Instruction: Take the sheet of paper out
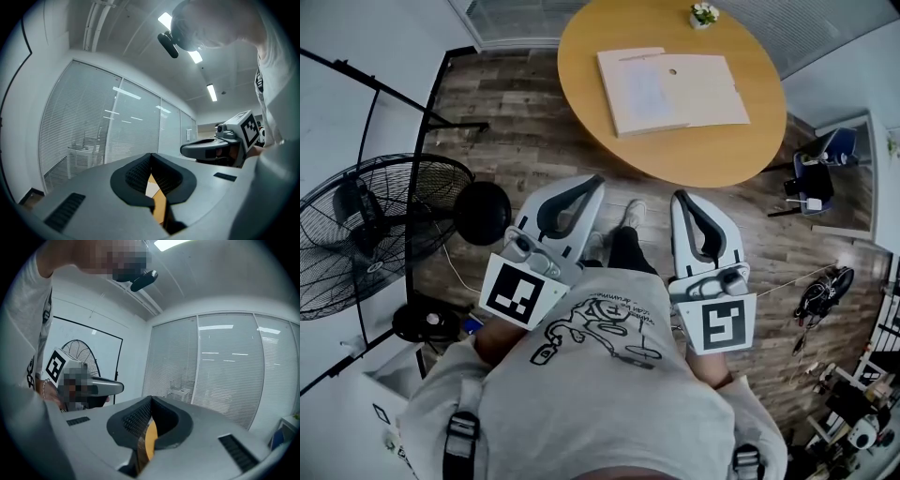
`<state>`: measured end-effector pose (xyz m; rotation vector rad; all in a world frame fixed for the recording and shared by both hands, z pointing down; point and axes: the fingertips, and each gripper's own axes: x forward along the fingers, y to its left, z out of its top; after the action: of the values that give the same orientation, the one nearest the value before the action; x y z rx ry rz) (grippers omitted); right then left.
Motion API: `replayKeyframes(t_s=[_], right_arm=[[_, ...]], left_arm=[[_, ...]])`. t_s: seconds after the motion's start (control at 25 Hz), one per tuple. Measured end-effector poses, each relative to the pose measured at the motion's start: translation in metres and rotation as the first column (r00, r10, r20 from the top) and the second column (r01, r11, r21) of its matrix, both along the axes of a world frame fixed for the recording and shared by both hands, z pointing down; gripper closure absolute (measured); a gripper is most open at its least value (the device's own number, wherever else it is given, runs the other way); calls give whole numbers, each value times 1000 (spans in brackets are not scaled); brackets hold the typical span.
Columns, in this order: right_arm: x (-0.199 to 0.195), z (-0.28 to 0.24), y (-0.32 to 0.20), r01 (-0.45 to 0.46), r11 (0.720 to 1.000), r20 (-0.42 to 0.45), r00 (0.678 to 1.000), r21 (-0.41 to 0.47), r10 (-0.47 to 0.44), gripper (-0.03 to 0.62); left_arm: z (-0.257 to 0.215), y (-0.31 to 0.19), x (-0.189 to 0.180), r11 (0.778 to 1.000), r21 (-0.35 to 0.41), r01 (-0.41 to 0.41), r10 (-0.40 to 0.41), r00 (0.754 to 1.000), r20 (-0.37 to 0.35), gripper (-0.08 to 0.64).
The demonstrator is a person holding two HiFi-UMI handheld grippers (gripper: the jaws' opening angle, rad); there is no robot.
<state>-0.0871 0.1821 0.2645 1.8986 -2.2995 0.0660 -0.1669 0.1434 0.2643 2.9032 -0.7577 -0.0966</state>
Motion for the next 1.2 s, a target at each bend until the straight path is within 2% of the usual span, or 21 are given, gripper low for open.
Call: replayKeyframes(t_s=[1.2], right_arm=[[86,-2,-61,19,1000,5,1000,18,-19,584]], left_arm=[[-5,-56,88,1000,23,1,-2,1000,15,540]])
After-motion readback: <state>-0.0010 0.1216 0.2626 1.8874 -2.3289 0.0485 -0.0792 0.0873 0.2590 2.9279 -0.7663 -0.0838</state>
